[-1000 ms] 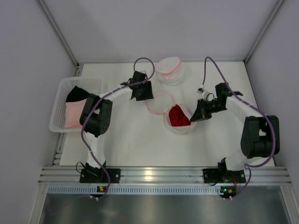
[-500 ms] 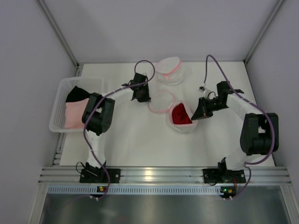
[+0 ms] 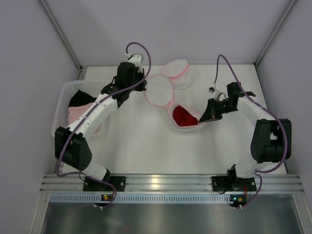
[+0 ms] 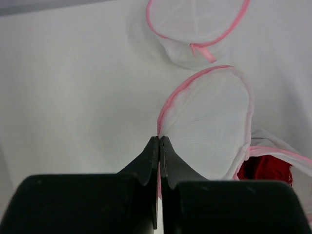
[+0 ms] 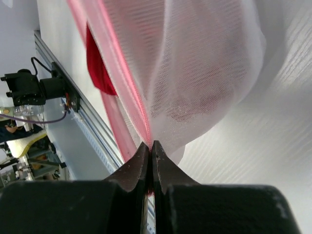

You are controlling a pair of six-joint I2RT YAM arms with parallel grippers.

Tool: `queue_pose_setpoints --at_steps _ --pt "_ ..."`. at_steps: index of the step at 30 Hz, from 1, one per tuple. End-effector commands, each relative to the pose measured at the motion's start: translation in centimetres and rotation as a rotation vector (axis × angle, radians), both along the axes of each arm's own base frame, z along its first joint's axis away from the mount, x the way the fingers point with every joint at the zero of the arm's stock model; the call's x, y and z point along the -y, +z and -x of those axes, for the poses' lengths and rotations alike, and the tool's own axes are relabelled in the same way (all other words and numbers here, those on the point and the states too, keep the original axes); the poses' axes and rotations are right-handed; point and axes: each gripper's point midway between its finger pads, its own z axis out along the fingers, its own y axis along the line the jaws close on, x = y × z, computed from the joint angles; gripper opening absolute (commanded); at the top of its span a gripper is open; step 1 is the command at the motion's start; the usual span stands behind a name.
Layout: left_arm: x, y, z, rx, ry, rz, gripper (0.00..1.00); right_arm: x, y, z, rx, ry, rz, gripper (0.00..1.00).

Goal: Place the bra in the laundry bag and zip it closed
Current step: Close the laundry bag at the center of the board.

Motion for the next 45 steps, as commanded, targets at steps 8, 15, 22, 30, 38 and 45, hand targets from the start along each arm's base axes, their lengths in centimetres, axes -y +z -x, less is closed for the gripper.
queue_pose_setpoints --at_steps 8,15,22,30,38,45 --pt "-0.1 4.9 6.3 0.301 -0.137 -0.381 0.00 -2.7 4.6 -1.3 0.131 -0.010 -0.101 0.01" --pt "1.4 5.1 7.2 0.346 -0.185 -0.478 0.00 -6.7 3.0 -1.5 0.090 0.051 -0.130 0.04" --pt "6.7 4.3 10.4 0.425 -0.367 -0.539 0.00 -7.7 1.0 -1.8 0.016 0.045 -0.139 0.06" --pt "13.3 1.7 14.4 0.496 -0.556 -0.588 0.00 -5.0 1.6 -0.7 0.008 0.029 -0.107 0.64" --pt "19.9 -2.3 20.4 0.366 -0.816 -0.381 0.12 3.4 2.1 -2.0 0.040 -0.099 -0.032 0.72" --pt "18.7 -4.1 21.3 0.195 -0.822 -0.304 0.40 4.3 1.2 -1.1 0.012 -0.128 -0.035 0.68"
